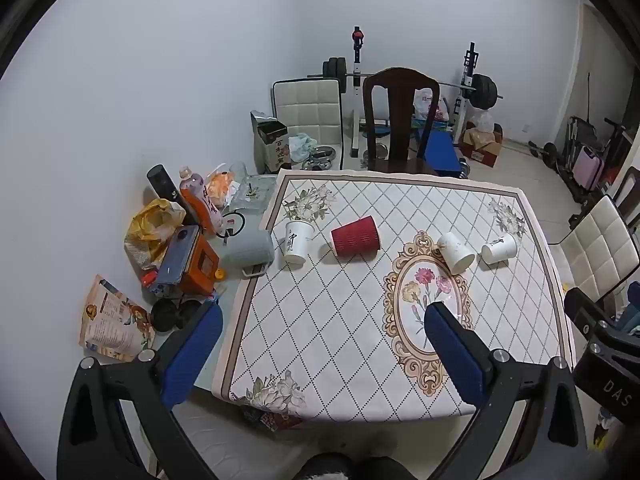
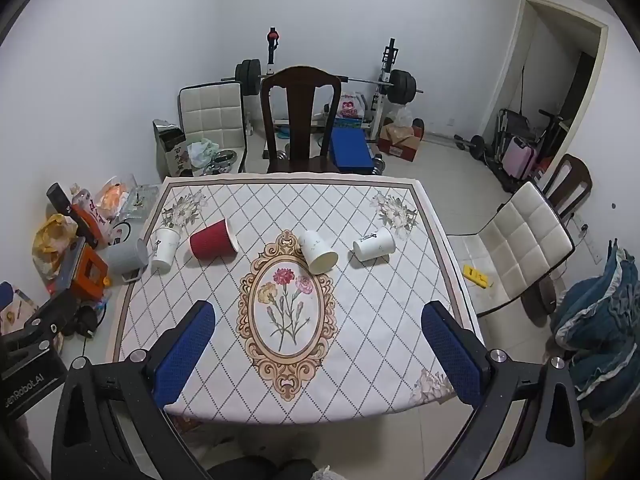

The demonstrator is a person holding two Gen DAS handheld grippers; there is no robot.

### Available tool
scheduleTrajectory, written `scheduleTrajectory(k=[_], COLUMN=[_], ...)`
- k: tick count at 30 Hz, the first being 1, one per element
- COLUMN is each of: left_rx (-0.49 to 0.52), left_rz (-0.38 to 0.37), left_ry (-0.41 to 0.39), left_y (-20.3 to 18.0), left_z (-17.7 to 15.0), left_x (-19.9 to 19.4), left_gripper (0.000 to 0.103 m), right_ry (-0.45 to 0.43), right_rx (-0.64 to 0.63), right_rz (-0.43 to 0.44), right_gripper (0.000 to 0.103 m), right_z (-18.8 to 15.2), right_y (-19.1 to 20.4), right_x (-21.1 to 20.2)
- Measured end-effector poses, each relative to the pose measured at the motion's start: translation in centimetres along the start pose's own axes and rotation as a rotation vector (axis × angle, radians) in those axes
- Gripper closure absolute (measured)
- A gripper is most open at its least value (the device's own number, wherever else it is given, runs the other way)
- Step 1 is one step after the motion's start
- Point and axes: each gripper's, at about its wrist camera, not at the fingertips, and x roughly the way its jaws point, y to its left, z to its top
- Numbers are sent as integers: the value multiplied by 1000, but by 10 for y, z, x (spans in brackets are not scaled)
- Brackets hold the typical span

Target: Flip cup upright

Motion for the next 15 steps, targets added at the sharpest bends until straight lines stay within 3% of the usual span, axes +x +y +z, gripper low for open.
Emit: scheduleTrajectory(k=[15], left_rx=[5], left_rz=[-1], left_ry=[8], left_y=[-6], left_z=[3], left_x=[0], left_gripper=[0], right_ry=[-1], right_rx=[-6], right_rz=[-15], right_gripper=[0], right_z=[-1], right_y=[1], right_x=[2])
